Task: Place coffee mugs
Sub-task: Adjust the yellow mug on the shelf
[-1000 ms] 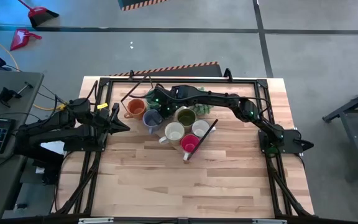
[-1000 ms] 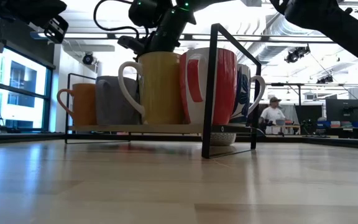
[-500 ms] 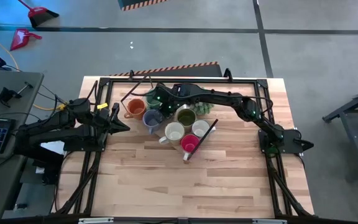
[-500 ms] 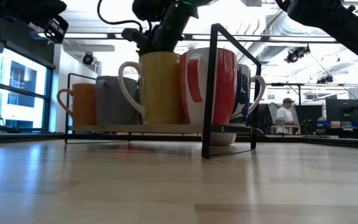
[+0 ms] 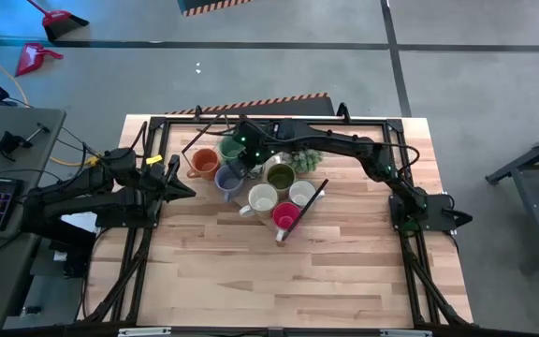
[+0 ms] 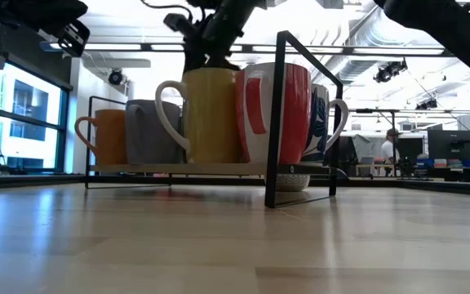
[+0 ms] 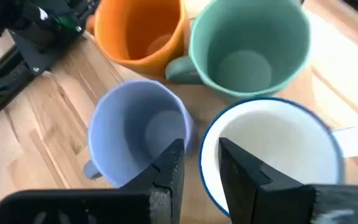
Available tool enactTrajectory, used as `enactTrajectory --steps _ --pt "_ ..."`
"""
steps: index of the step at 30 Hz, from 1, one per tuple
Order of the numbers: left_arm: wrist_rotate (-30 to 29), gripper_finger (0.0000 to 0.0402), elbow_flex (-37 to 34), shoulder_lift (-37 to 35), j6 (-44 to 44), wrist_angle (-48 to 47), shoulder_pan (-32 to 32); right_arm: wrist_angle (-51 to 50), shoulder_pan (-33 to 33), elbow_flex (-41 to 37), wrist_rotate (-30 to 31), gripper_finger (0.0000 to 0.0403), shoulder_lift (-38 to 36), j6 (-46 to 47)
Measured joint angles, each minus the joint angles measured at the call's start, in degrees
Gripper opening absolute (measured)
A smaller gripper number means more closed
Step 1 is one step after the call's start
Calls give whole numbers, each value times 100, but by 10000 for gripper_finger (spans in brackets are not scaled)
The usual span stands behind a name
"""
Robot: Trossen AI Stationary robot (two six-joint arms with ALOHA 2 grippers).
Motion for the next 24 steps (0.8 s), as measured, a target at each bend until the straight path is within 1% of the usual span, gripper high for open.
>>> enactTrajectory --steps 10,13,18,24 --pt "0 0 -1 -2 8 0 0 157 88 4 48 76 -460 -134" --pt "0 0 1 -2 9 1 0 327 176 4 79 76 -591 -360" --pt "0 0 0 1 9 -3 -2 621 385 4 375 76 -772 -741" --pt "-2 0 1 1 9 4 -2 1045 631 -2 507 76 -1024 -993"
